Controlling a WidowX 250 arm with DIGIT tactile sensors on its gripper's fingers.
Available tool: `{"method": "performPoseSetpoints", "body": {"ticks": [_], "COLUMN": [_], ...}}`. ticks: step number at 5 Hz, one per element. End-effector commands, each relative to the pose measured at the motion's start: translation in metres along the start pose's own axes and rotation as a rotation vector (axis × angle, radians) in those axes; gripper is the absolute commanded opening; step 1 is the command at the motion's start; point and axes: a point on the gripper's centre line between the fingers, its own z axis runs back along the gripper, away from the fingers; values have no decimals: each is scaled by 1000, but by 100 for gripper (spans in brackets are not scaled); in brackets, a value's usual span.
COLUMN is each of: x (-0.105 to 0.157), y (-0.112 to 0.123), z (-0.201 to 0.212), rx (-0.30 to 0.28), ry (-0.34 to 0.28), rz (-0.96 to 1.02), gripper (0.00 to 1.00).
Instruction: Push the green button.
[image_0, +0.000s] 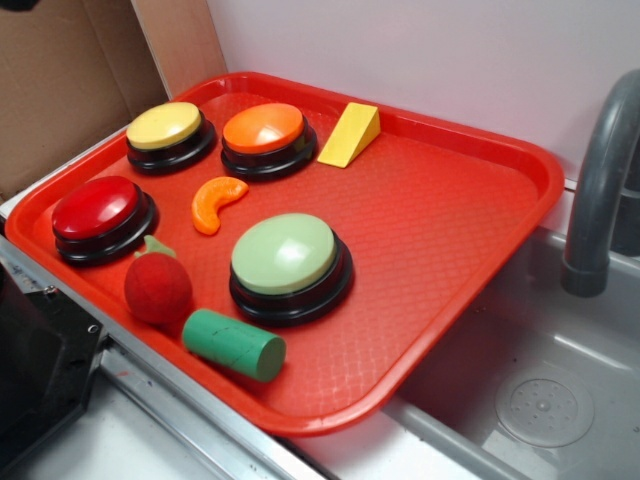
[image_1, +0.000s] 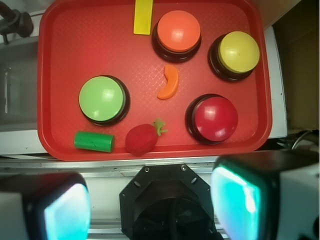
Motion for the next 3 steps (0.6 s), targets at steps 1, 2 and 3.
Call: {"method": "performPoseSetpoints", "body": {"ticks": [1, 2, 3], "x": [0, 29, 56], "y": [0, 4, -24], "z": [0, -48, -84], "rx": [0, 69, 129], "ry": [0, 70, 72], "rz": [0, -101, -219], "gripper": [100, 100, 100]}}
